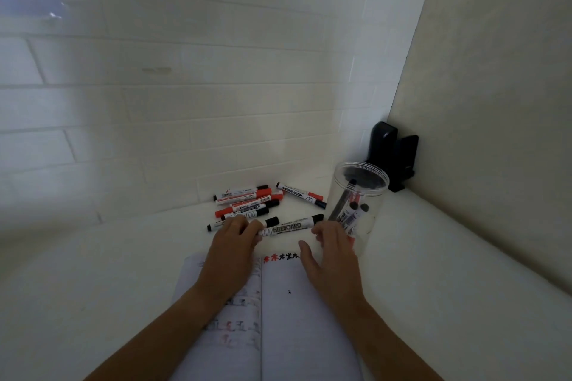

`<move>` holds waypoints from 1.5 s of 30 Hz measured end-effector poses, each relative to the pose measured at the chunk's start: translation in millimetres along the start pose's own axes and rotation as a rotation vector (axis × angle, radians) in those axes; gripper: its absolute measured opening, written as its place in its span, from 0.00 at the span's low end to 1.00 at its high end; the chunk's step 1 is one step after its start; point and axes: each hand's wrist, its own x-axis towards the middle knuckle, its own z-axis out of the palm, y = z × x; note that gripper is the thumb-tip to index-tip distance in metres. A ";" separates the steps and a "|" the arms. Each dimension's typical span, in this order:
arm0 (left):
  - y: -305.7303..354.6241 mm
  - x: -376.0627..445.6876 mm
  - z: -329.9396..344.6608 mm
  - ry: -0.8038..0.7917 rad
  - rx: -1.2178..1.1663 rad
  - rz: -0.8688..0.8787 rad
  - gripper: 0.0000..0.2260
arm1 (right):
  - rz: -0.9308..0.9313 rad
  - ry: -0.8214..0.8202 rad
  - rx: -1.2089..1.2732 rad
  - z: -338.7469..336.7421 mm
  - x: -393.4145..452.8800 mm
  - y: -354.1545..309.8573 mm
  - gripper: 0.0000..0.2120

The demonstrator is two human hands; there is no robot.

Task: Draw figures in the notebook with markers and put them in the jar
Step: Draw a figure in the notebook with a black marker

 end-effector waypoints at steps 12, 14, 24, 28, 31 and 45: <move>16.2 -3.0 -9.4 -0.126 -0.082 0.344 0.16 | -0.452 -0.064 -0.289 14.5 -4.7 -4.7 0.06; 16.0 -2.7 -8.3 -0.123 -0.043 0.313 0.16 | -0.446 -0.089 -0.299 14.8 -5.1 -4.6 0.09; 12.2 -4.8 0.3 -0.154 -0.063 0.332 0.19 | -0.433 -0.169 -0.343 7.3 -6.6 -7.2 0.15; 9.7 -4.2 -0.5 -0.127 -0.086 0.317 0.17 | -0.373 -0.190 -0.339 5.4 -6.7 -5.4 0.14; 11.6 -2.6 -6.2 -0.072 -0.101 0.279 0.16 | -0.286 -0.188 -0.358 3.0 -5.2 -3.1 0.18; 1.3 -5.8 -0.1 -0.353 -0.117 0.086 0.21 | -0.131 -0.154 0.188 -13.6 1.4 -3.9 0.17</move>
